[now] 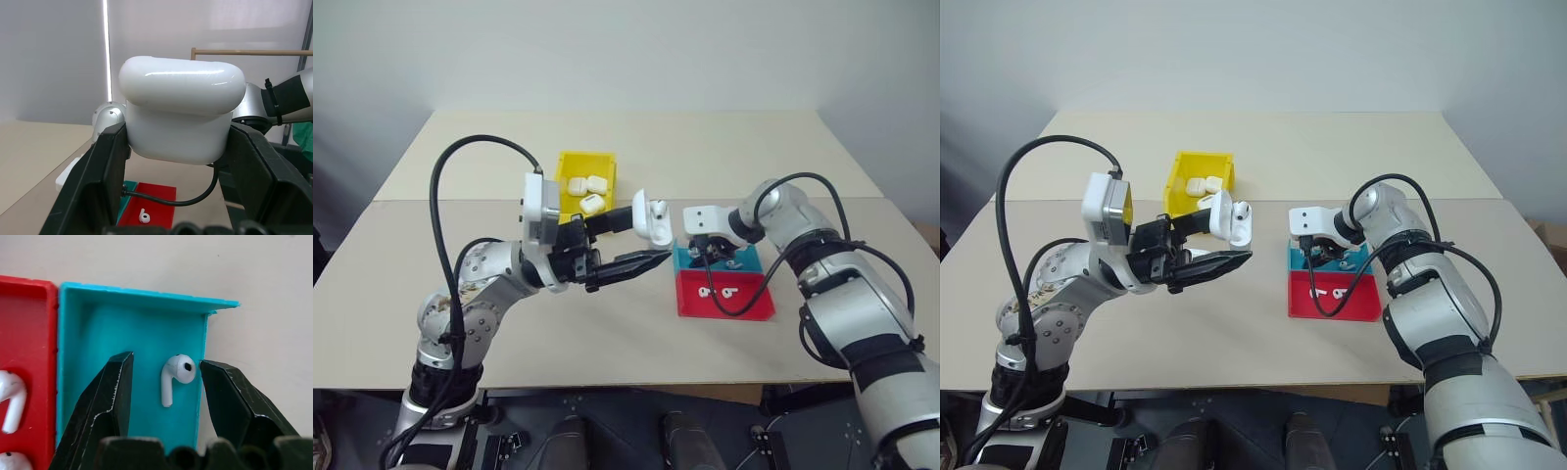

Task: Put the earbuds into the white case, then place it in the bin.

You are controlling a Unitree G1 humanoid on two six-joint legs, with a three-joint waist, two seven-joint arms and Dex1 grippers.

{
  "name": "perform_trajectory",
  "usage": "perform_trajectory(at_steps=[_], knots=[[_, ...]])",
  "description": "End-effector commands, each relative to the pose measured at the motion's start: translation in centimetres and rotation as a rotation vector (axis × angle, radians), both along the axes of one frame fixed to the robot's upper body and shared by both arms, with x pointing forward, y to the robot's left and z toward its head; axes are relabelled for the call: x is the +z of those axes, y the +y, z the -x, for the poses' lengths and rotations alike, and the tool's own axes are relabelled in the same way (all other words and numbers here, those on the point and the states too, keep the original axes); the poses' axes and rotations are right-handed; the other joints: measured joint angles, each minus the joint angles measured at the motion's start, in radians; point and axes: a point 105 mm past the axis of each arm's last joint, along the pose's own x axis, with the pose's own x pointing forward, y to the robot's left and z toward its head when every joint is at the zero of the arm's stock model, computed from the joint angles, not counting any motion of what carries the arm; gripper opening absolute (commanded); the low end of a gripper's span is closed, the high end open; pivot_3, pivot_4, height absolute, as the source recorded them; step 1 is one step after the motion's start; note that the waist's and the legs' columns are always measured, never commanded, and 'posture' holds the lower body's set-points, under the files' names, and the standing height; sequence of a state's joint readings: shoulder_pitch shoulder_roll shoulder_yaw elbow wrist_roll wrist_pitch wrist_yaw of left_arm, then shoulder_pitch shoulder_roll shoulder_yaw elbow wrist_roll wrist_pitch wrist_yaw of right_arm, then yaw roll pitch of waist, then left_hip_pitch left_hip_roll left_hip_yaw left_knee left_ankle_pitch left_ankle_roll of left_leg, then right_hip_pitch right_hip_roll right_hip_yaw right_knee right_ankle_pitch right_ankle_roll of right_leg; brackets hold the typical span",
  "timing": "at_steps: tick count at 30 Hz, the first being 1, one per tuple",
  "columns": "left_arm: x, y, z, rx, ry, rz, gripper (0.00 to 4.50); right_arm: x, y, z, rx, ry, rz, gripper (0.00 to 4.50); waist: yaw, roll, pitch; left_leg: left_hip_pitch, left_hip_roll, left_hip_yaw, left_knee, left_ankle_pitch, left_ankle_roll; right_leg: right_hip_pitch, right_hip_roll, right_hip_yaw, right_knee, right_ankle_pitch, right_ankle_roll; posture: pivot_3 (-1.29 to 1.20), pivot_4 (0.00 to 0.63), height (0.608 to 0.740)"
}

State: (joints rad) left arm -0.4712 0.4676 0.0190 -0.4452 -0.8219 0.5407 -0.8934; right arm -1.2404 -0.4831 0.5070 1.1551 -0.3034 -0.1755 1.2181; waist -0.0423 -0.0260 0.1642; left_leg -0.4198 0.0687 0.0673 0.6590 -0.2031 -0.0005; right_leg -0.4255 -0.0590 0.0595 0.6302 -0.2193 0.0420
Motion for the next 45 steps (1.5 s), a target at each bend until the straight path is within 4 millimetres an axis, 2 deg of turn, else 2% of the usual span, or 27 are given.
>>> perform_trajectory(at_steps=[1,9,12,16,17,21,26,30,34,37,39,42,45], knots=[[1.1,0.1,0.8,-0.002,-0.067,0.011,2.76,1.6,0.2,-0.6,-0.001,-0.054,-0.024,2.58,0.000,0.000,0.000,0.000,0.000,0.000,0.000,0.000,0.000,0.000,0.000,0.000,0.000,0.000,0.000,0.00,0.150,0.740],[1.1,0.1,0.9,0.008,-0.070,0.009,2.76,0.6,0.2,-0.6,-0.017,-0.035,-0.014,2.58,0.000,0.000,0.000,0.001,0.000,0.000,0.000,0.000,0.000,0.001,0.000,0.000,0.000,0.000,0.000,0.00,0.150,0.740],[1.1,0.2,0.9,0.012,-0.071,0.007,2.76,0.4,0.3,-0.5,-0.018,-0.023,-0.009,2.01,-0.002,0.000,0.000,0.003,0.000,0.000,0.000,0.000,0.000,0.002,0.000,0.000,0.001,0.000,0.000,0.00,0.150,0.740],[1.1,0.2,1.0,0.015,-0.071,0.006,2.76,0.1,0.1,-0.4,-0.020,-0.008,0.003,0.73,-0.001,0.000,0.000,0.003,0.000,0.000,0.000,0.000,0.000,0.002,0.000,0.000,0.001,0.000,0.000,0.00,0.150,0.740],[1.1,0.3,1.0,0.016,-0.070,0.005,2.76,0.0,0.0,-0.4,-0.023,-0.009,0.007,0.61,-0.001,0.000,0.000,0.004,0.000,0.000,0.000,0.000,0.000,0.002,0.000,0.000,0.001,0.000,0.000,0.00,0.150,0.740],[1.1,0.3,1.0,0.011,-0.070,0.002,2.76,0.2,-0.2,-0.5,-0.048,-0.017,-0.011,0.61,-0.001,0.000,0.000,0.004,0.000,0.000,0.000,0.000,0.000,0.002,0.000,0.000,0.001,0.000,0.000,0.00,0.150,0.740],[1.1,0.2,0.9,-0.011,-0.067,0.003,2.76,2.5,-0.7,-1.1,-0.124,-0.042,-0.135,0.61,-0.001,0.000,0.000,0.003,0.000,0.000,0.000,0.000,0.000,0.002,0.000,0.001,0.001,0.000,0.000,0.00,0.150,0.740],[1.1,0.1,0.7,-0.040,-0.061,0.010,2.76,6.6,-1.9,-0.6,-0.208,-0.045,-0.383,0.61,0.005,0.000,0.000,0.003,0.000,0.000,0.000,0.000,0.000,0.002,0.000,0.001,0.001,0.000,0.000,0.00,0.150,0.740],[1.1,-0.2,0.4,-0.071,-0.057,0.020,2.76,11.6,-2.7,3.0,-0.286,-0.018,-0.766,0.61,0.017,0.000,0.000,0.002,0.000,0.000,0.000,0.000,0.000,0.002,0.000,0.000,0.000,0.000,0.000,0.00,0.150,0.740],[1.2,-0.5,0.2,-0.093,-0.054,0.027,2.76,15.5,-3.4,7.2,-0.298,0.016,-1.111,0.61,0.028,0.001,0.000,0.001,0.000,0.000,-0.001,0.000,0.000,0.000,0.000,0.000,0.001,0.000,0.000,0.00,0.150,0.740],[1.3,-0.6,0.0,-0.109,-0.051,0.028,2.76,17.2,-3.7,9.7,-0.272,0.050,-1.270,0.61,0.028,0.001,0.000,0.000,0.000,0.000,0.000,0.000,0.000,0.000,0.000,0.000,0.001,0.000,0.000,0.00,0.150,0.740],[1.2,-1.0,-0.2,-0.133,-0.046,0.020,2.76,18.3,-2.9,13.0,-0.172,0.106,-1.393,0.61,0.027,0.001,0.000,0.002,0.000,-0.001,0.000,0.000,0.000,0.001,0.000,0.000,0.001,0.000,0.000,0.00,0.150,0.740],[1.4,-1.3,-0.9,-0.118,-0.029,0.022,2.76,18.3,-1.6,15.2,-0.120,0.146,-1.438,0.61,0.023,0.001,0.000,0.004,0.000,-0.001,0.000,0.000,0.000,0.003,0.000,0.000,0.001,-0.001,0.001,0.00,0.150,0.740]])
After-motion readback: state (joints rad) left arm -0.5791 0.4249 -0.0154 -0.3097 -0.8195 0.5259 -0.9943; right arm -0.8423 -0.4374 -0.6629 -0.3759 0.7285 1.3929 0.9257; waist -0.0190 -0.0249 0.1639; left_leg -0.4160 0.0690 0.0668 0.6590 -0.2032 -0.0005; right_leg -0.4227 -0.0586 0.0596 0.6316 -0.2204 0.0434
